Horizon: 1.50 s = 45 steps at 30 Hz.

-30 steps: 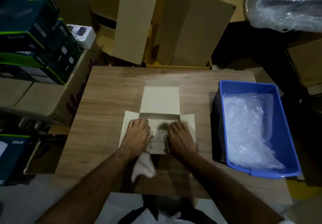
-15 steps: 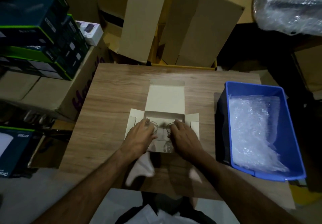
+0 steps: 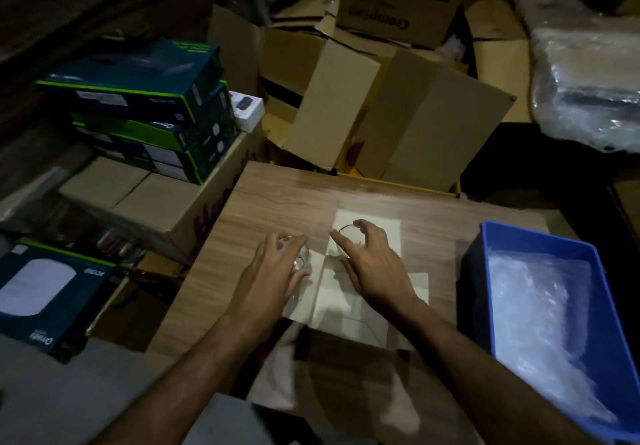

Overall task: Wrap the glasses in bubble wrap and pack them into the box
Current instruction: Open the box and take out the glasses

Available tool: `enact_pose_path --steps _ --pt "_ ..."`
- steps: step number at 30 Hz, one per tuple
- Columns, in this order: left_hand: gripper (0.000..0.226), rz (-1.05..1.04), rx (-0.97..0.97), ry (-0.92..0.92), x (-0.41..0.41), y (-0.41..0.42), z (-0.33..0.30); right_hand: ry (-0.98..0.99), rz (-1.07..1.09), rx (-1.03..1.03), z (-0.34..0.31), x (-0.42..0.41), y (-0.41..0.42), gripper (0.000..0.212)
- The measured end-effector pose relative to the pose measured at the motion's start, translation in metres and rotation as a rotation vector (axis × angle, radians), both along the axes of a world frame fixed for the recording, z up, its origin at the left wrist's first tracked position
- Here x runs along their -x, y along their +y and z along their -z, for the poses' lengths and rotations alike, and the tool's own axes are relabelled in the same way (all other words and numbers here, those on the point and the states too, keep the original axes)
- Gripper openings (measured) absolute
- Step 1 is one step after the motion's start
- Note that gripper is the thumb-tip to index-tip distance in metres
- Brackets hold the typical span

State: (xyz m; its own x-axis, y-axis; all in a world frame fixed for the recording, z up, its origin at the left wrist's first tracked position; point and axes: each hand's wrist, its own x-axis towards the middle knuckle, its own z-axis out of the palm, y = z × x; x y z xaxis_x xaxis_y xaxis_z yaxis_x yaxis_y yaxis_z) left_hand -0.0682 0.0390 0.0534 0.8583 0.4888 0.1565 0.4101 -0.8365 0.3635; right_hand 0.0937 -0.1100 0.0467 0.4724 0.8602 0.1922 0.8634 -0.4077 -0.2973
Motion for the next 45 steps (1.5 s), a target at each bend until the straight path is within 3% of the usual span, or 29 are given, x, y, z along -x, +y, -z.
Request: enact_pose_path --steps 7,21,35,38,45 --pt "0.061 -0.216 0.069 0.077 0.039 0.058 0.017 0.088 -0.125 -0.089 -0.007 0.02 0.088 0.051" --pt "0.06 -0.227 0.187 0.256 0.053 0.101 0.071 0.237 -0.117 0.175 0.065 0.038 0.176 0.052" --pt "0.066 -0.203 0.062 0.268 0.053 0.108 0.076 0.306 -0.057 0.268 0.064 0.037 0.172 0.062" --pt "0.073 -0.191 0.039 0.195 0.057 0.106 0.07 0.26 -0.028 0.209 0.053 0.04 0.156 0.057" --pt "0.066 -0.084 0.102 0.05 0.028 0.073 0.051 0.127 0.18 0.043 0.036 0.042 0.075 0.055"
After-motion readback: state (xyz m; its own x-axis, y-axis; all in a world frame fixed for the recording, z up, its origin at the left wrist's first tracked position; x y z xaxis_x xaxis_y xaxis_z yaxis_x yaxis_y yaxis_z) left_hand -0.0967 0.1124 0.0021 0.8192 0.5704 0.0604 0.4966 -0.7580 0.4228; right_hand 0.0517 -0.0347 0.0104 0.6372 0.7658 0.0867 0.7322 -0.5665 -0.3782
